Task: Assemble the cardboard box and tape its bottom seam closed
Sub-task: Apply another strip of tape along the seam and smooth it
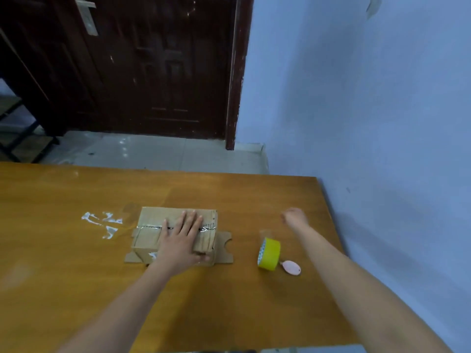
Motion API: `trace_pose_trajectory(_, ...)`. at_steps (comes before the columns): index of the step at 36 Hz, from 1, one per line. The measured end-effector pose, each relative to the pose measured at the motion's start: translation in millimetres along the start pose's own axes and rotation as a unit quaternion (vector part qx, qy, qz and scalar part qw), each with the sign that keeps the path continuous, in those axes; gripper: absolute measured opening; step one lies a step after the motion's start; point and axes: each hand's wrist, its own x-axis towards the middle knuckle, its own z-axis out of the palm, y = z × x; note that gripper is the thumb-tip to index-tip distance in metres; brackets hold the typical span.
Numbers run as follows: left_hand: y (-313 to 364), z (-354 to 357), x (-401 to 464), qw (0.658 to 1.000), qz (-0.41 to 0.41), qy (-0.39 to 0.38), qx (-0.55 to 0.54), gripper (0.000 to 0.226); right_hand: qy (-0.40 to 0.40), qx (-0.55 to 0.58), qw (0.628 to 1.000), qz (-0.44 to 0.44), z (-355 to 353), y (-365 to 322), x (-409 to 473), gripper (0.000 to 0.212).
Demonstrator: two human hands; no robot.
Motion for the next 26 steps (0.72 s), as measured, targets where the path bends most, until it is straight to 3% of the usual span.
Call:
trace_pose_trajectory(1, 1.6, -0.9, -0.9, 1.000, -0.005, -0.002, -0.004, 0.112, -0.004, -0.009, 1.000, 0.023, -5.6, 5.4, 7.6, 0.021)
trace_pose_trajectory(6, 12.2, -4.6, -3.2, 0.999, -0.041, -0.008, -0.001, 0.110, -0.043, -0.068, 0.995, 0.065, -9.0, 25.9, 27.0, 0.037)
trace_pose_trajectory(12, 17.2, -4.2, -1.8, 0.998, -0.057, -0.008, -0.014, 0.110, -0.118, -0.111, 0.983, 0.086, 15.4, 39.1, 26.8, 0.034)
trace_pose_trajectory(15, 17.6, -3.8, -1.5, 0.998, -0.061, -0.006, -0.016, 0.110, -0.134, -0.106, 0.977, 0.131, 25.8, 41.3, 31.0, 0.017)
trace_pose_trajectory(21, 17.6, -3.6, -2.6, 0.998, -0.063, 0.004, -0.019, 0.110, -0.152, -0.086, 0.970, 0.169, 39.6, 40.1, 30.8, 0.032)
trace_pose_trajectory(26, 17.5, -3.9, -3.2, 0.997, -0.069, 0.001, -0.015, 0.112, -0.151, -0.043, 0.975, 0.158, 51.2, 42.3, 36.3, 0.023)
